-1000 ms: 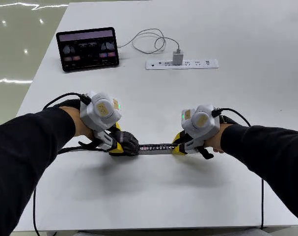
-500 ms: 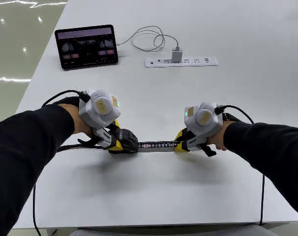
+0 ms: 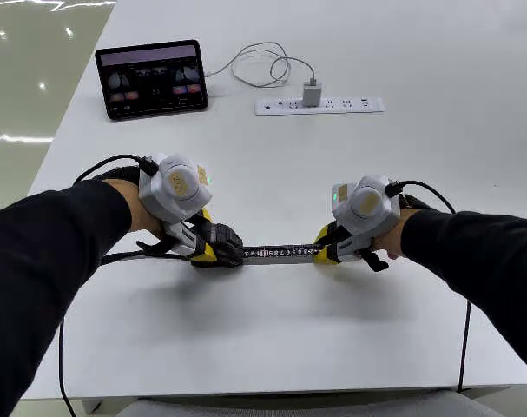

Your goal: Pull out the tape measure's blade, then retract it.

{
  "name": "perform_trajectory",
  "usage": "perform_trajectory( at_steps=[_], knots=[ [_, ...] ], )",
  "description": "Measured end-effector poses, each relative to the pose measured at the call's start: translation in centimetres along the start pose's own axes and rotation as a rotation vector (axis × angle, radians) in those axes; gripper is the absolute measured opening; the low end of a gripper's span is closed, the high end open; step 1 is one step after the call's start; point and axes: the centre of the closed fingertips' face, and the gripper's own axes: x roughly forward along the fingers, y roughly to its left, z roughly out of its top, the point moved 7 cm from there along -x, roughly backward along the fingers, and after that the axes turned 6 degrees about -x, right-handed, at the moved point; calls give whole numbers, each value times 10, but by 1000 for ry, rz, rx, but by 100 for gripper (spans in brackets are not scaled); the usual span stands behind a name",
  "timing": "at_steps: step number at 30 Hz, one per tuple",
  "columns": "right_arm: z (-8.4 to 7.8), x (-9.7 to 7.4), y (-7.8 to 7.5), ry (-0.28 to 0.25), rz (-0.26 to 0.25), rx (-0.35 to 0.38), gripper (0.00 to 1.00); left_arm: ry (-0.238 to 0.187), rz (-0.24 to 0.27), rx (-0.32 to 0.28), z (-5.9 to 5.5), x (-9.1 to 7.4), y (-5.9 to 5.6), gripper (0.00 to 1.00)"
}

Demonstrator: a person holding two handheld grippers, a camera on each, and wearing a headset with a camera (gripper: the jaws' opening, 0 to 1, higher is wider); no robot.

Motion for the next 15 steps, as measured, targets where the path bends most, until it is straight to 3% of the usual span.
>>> perform_trajectory(
  at_steps=[15],
  knots=[
    [-8,-6,-1,9,-8,10,10,0,2,0,0,-1,0,29]
  ],
)
